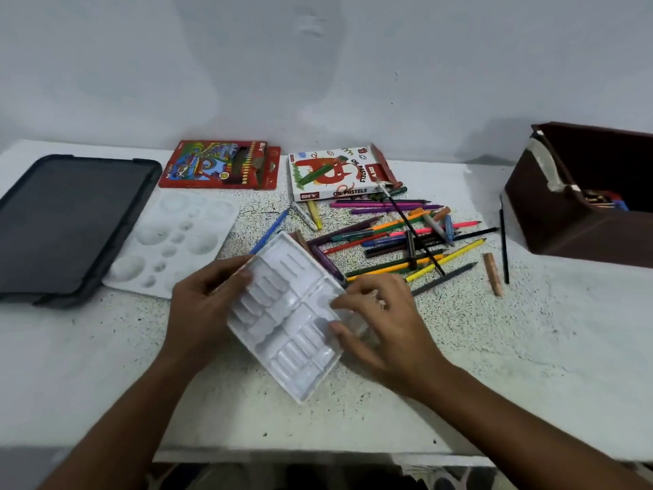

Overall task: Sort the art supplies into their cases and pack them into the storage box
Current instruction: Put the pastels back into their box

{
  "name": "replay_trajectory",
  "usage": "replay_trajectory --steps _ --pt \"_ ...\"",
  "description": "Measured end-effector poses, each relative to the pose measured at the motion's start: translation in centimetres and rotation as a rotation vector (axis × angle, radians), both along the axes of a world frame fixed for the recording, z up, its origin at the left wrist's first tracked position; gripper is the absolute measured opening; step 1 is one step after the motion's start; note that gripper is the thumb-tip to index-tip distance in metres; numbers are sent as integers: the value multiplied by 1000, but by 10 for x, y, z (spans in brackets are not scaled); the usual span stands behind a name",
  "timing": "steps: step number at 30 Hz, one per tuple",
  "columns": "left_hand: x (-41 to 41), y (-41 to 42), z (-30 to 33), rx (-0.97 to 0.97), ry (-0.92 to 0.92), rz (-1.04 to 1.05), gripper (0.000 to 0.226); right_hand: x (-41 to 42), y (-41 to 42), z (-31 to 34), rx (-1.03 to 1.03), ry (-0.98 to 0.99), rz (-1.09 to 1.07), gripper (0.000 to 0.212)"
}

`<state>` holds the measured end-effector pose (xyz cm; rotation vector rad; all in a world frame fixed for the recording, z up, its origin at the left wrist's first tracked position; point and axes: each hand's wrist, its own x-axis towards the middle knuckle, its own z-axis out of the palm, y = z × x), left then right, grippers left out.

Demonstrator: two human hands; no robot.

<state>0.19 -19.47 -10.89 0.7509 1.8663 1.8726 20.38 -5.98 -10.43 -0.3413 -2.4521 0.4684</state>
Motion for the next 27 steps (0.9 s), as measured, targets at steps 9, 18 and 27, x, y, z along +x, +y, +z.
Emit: replay_trajectory --steps 9,18,27 --pt "42 23 -6 -114 104 -82 19 53 60 -18 -144 -63 -126 26" --pt "57 14 -14 -275 480 -47 23 120 151 -28 111 -76 -356 20" --pt "60 14 -21 -280 500 36 19 126 171 -44 -2 24 -250 12"
